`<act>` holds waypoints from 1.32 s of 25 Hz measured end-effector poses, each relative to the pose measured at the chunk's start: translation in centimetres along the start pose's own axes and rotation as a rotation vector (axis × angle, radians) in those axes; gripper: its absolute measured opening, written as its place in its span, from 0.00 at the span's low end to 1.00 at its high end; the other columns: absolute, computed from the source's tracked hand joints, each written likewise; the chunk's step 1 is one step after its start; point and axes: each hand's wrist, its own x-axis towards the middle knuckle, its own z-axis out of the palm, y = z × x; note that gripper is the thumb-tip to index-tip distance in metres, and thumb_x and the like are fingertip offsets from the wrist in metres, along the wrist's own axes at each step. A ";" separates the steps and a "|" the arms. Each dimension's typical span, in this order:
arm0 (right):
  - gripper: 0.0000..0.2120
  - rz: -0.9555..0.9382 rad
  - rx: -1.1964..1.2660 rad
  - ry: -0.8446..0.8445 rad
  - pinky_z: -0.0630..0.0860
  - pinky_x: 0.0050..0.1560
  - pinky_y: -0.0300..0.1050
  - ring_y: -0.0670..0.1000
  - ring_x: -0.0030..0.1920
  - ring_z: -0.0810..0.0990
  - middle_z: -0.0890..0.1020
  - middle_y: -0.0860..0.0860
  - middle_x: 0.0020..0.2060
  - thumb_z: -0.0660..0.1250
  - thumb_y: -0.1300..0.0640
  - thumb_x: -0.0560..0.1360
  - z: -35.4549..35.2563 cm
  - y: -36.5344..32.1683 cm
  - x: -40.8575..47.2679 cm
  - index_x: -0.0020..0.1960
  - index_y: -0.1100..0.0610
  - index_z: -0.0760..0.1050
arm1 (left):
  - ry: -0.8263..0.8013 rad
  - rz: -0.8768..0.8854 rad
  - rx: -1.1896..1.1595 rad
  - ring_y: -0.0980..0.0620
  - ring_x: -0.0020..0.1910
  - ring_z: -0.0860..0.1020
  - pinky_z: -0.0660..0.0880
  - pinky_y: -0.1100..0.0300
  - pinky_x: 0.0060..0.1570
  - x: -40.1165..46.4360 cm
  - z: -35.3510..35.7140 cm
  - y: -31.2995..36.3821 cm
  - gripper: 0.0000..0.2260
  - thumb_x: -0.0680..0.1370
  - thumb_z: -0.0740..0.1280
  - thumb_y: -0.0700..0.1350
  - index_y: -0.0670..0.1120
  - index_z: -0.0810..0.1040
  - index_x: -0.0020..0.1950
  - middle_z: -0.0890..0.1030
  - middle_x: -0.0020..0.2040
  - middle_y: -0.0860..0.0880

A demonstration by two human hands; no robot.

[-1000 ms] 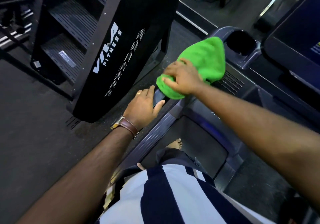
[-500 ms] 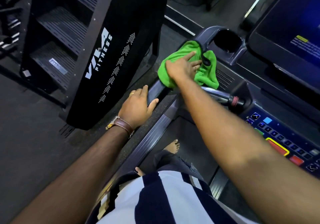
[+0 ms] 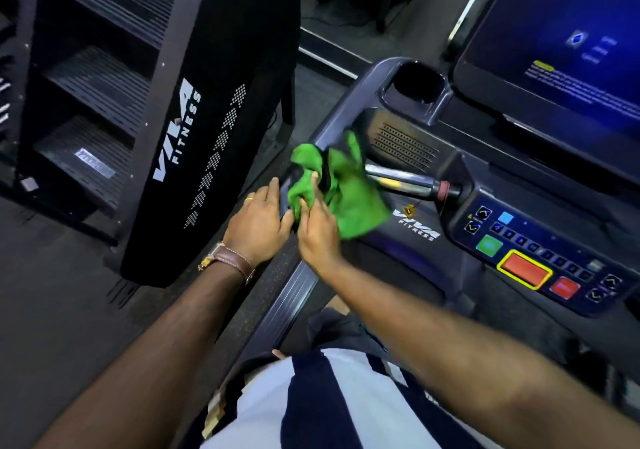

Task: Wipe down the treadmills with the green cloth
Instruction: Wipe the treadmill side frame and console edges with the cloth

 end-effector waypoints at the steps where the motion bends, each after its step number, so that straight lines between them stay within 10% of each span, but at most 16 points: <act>1: 0.22 0.142 0.213 -0.012 0.70 0.60 0.47 0.60 0.64 0.75 0.75 0.62 0.65 0.53 0.52 0.83 0.9 -0.1 -0.7 0.72 0.62 0.67 | -0.008 -0.002 0.006 0.39 0.63 0.71 0.72 0.46 0.57 -0.3 -0.1 0.0 0.30 0.79 0.58 0.54 0.38 0.58 0.75 0.71 0.66 0.39; 6: 0.10 0.665 0.913 0.165 0.73 0.46 0.45 0.48 0.36 0.74 0.75 0.48 0.35 0.57 0.56 0.79 0.9 -2.1 5.6 0.40 0.50 0.72 | -0.006 -0.001 0.012 0.39 0.64 0.70 0.72 0.46 0.57 -1.8 0.0 -0.4 0.28 0.81 0.54 0.55 0.40 0.55 0.76 0.70 0.67 0.40; 8: 0.08 0.585 0.775 0.131 0.70 0.58 0.48 0.49 0.49 0.76 0.78 0.51 0.49 0.58 0.54 0.78 1.7 -2.7 3.9 0.54 0.52 0.73 | 0.007 -0.016 -0.004 0.40 0.64 0.71 0.73 0.47 0.55 -2.3 0.0 -0.7 0.27 0.81 0.54 0.54 0.41 0.55 0.76 0.69 0.68 0.42; 10: 0.27 0.364 0.519 -0.047 0.51 0.76 0.49 0.51 0.76 0.57 0.58 0.54 0.77 0.58 0.52 0.81 2.8 -2.6 0.5 0.78 0.56 0.55 | 0.013 -0.016 -0.015 0.42 0.64 0.71 0.74 0.47 0.53 -2.8 0.0 -1.0 0.27 0.80 0.55 0.52 0.42 0.56 0.76 0.69 0.68 0.44; 14: 0.32 -0.051 -0.197 0.026 0.36 0.74 0.62 0.55 0.78 0.39 0.43 0.53 0.79 0.59 0.47 0.78 -0.3 -2.3 3.9 0.79 0.53 0.54 | 0.015 0.007 0.006 0.41 0.63 0.70 0.72 0.48 0.57 -3.3 0.2 -1.1 0.26 0.81 0.54 0.54 0.41 0.58 0.75 0.70 0.67 0.43; 19: 0.28 -0.073 -0.633 -0.187 0.38 0.73 0.68 0.55 0.79 0.42 0.55 0.51 0.78 0.56 0.44 0.76 -3.6 -2.7 11.2 0.74 0.51 0.65 | 0.000 -0.071 0.027 0.42 0.64 0.70 0.73 0.48 0.55 -5.5 -0.2 -1.8 0.30 0.81 0.53 0.58 0.40 0.55 0.76 0.71 0.66 0.42; 23: 0.25 -0.642 -0.722 -0.463 0.37 0.74 0.65 0.51 0.77 0.57 0.72 0.48 0.69 0.49 0.38 0.77 -5.4 -0.9 9.1 0.68 0.46 0.72 | 0.003 -0.113 0.034 0.43 0.64 0.70 0.74 0.49 0.51 -7.1 -0.2 -2.3 0.31 0.81 0.53 0.60 0.40 0.57 0.75 0.72 0.65 0.42; 27: 0.28 -0.433 -0.919 -0.340 0.46 0.73 0.68 0.54 0.69 0.69 0.78 0.51 0.62 0.47 0.35 0.77 -4.2 -3.5 11.0 0.62 0.49 0.77 | 0.010 -0.142 0.048 0.42 0.64 0.70 0.74 0.50 0.50 -7.3 -0.1 -2.3 0.31 0.81 0.53 0.61 0.41 0.58 0.75 0.72 0.65 0.43; 31: 0.28 -0.921 -0.890 -0.462 0.58 0.72 0.60 0.55 0.57 0.78 0.83 0.50 0.51 0.47 0.36 0.77 -3.9 -2.5 8.1 0.57 0.50 0.79 | 0.047 -0.225 0.073 0.43 0.60 0.73 0.74 0.49 0.46 -7.9 0.0 -1.8 0.30 0.79 0.53 0.63 0.42 0.62 0.72 0.75 0.60 0.44; 33: 0.33 -0.677 -1.035 -0.426 0.60 0.69 0.59 0.56 0.57 0.79 0.83 0.55 0.52 0.46 0.33 0.76 -4.7 -4.9 10.5 0.57 0.52 0.80 | 0.061 -0.226 0.085 0.43 0.59 0.74 0.75 0.49 0.46 -7.9 0.1 -1.8 0.30 0.79 0.53 0.64 0.43 0.63 0.72 0.76 0.59 0.44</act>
